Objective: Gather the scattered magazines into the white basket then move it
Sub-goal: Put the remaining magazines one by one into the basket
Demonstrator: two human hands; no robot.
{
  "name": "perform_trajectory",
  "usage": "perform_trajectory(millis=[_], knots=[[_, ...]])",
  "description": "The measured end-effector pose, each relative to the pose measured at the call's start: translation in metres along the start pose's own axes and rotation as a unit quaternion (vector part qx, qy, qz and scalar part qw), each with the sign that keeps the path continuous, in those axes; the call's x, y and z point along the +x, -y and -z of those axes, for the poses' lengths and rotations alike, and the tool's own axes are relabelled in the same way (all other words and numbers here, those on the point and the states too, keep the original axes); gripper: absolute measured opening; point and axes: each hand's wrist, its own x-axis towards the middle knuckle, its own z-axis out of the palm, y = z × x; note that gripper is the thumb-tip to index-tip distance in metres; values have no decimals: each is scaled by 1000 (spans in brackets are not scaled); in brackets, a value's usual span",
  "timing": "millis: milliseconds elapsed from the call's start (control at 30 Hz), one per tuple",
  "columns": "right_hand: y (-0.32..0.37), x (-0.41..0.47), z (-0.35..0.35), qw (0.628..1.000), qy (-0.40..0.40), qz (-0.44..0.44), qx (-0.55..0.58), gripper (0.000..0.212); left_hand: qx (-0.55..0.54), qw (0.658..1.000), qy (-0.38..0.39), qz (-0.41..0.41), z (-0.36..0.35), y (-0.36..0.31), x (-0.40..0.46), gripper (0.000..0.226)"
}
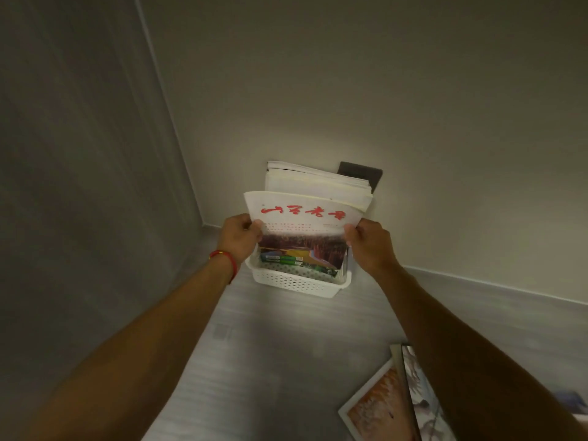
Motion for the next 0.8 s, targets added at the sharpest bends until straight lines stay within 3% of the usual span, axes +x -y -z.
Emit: perform_trajectory(millis=[100, 300, 400, 500, 600, 667, 800], knots=[[-5, -2, -8, 999, 6, -34, 10, 32, -15, 1000, 13, 23, -6, 3, -4, 14], [-11, -13, -15, 991, 36, -70, 106, 35, -11, 1000, -1, 10, -14, -3, -9, 39], [-17, -18, -11, 979, 58, -76, 179, 51, -39, 999, 23, 22, -16, -2, -11, 58], [-33, -28, 1, 981, 50, -91, 166, 54, -76, 995, 64, 25, -13, 3, -14, 74], [-65, -57, 18, 990, 54, -79, 106, 41, -21, 995, 99, 1, -11, 12, -20, 64], [-94, -84, 31, 990, 55, -94, 85, 34, -57, 994, 92, -3, -14, 15, -26, 50], [-152, -142, 57, 988, 47, -139, 52, 27, -74, 990, 114, -24, -21, 7, -29, 51]])
